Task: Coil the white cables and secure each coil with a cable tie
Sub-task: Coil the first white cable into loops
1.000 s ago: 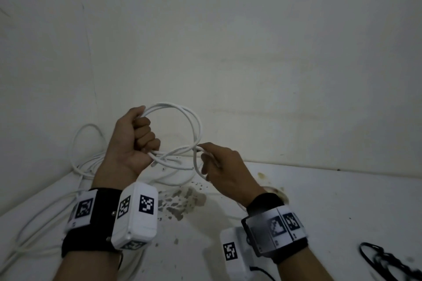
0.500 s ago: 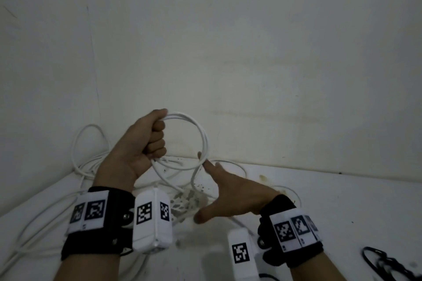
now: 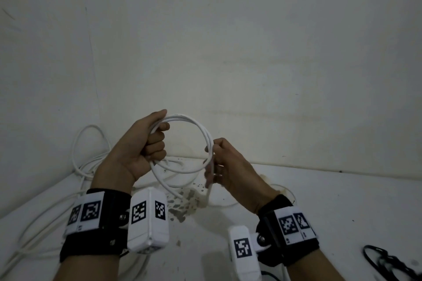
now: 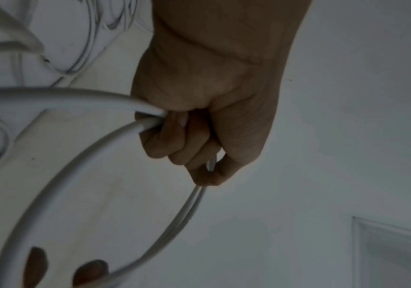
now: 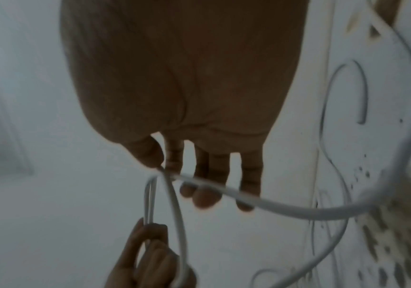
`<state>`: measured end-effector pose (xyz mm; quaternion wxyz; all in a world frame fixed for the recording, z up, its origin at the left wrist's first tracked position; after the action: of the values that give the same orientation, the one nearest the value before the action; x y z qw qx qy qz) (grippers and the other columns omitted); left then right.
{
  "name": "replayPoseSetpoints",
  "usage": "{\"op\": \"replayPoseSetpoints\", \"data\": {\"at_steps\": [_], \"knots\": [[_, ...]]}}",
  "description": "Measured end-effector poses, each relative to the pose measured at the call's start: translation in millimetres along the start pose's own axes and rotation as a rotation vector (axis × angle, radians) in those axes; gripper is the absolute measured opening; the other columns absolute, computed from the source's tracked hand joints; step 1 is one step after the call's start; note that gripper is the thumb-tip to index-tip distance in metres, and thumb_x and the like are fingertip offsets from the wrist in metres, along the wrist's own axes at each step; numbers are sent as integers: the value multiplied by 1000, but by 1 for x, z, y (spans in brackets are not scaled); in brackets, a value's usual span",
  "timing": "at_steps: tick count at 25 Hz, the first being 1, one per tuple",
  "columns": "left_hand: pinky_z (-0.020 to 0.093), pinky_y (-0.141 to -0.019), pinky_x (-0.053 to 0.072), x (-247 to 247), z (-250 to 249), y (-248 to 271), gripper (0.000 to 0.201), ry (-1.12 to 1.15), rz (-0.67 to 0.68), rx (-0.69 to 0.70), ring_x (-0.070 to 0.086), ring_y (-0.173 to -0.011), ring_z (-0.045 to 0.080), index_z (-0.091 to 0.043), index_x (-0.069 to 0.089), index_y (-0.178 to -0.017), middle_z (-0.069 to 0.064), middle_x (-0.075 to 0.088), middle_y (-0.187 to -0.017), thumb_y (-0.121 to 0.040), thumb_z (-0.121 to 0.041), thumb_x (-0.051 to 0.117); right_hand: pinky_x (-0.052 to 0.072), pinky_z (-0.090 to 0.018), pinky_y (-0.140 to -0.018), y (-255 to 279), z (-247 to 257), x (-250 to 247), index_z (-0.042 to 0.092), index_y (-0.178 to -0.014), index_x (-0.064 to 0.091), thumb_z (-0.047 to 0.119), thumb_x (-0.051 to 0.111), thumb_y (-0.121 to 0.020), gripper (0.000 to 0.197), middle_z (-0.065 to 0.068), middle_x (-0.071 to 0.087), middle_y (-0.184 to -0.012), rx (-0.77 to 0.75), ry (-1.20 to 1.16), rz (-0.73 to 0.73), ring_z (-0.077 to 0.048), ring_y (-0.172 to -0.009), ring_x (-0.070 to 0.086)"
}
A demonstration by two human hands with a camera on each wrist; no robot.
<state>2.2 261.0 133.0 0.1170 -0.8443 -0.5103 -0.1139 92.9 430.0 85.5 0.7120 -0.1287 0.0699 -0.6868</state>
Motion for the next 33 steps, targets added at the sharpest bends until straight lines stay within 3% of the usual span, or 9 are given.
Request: {"op": "replayPoseSetpoints", "data": {"at_steps": [2, 4, 11, 14, 18, 21, 24, 30, 33], "knots": [[15, -33, 13, -9, -2, -1, 42, -64, -56, 10, 13, -28, 5, -19, 43, -61, -11, 17, -37, -96, -40, 53, 31, -28, -57, -3, -2, -11, 16, -92, 55, 29, 48, -104, 20, 7, 47, -66, -56, 208, -122, -14, -60, 36], [17, -34, 12, -14, -1, -3, 43, -167, -120, 30, 13, -30, 6, -20, 39, -59, -10, 17, -39, -95, -37, 57, 26, -30, -55, -3, -1, -22, 15, -88, 61, 30, 53, -102, 22, 9, 41, -61, -95, 299, -239, -13, -57, 29], [18, -35, 14, -2, 11, -9, 47, -244, -107, -8, 14, -34, 8, -23, 35, -59, -9, 18, -44, -96, -44, 54, 32, -30, -53, -4, 2, -36, 16, -86, 60, 37, 54, -101, 26, 4, 33, -58, -133, 428, -513, -12, -51, 29], [19, -36, 15, -1, 15, -9, 50, -264, -46, -49, 12, -37, 9, -24, 32, -59, -8, 16, -48, -95, -51, 51, 30, -27, -45, -5, -3, -29, 11, -92, 54, 31, 49, -103, 23, 1, 36, -60, -66, 342, -471, -12, -48, 28], [18, -37, 14, 10, 23, -5, 46, -320, 59, -102, 13, -37, 8, -20, 43, -62, -8, 18, -48, -98, -47, 46, 45, -33, -64, -6, -1, -20, 26, -108, 59, 25, 46, -100, 15, 0, 59, -83, 1, 493, -382, -15, -70, 54], [18, -36, 15, 17, 26, -5, 45, -323, 81, -105, 12, -38, 8, -17, 49, -68, -7, 18, -50, -100, -48, 42, 36, -28, -59, -6, 11, -15, 23, -101, 67, 23, 39, -103, 27, 1, 51, -71, -100, 516, -337, -10, -60, 43], [19, -37, 15, 19, 25, -5, 43, -362, 101, -103, 13, -39, 8, -16, 50, -75, -7, 19, -52, -99, -52, 43, 30, -25, -56, -2, 18, -15, 18, -90, 69, 42, 48, -101, 34, 7, 39, -60, -115, 569, -331, -8, -54, 34], [18, -37, 17, 22, 25, 4, 65, -435, 218, -151, 12, -44, 8, -16, 56, -82, -5, 18, -62, -82, -78, 37, 37, -27, -47, 1, 23, -15, 24, -88, 73, 55, 54, -95, 37, 0, 40, -61, -29, 569, -262, -12, -49, 37], [19, -38, 17, 27, 26, 7, 67, -485, 251, -163, 12, -44, 8, -16, 53, -85, -4, 17, -63, -79, -81, 36, 36, -24, -46, 2, 26, -14, 22, -85, 74, 57, 51, -96, 43, 11, 35, -47, -20, 575, -260, -9, -45, 36]]}}
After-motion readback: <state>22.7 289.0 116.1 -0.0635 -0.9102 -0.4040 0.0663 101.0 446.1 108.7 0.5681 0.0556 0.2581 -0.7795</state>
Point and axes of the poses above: each hand's wrist, its own y-axis away from the middle knuckle, its own x-axis out of the palm, z = x × y, the point moved 4 cm from there along -y, towards the middle knuckle
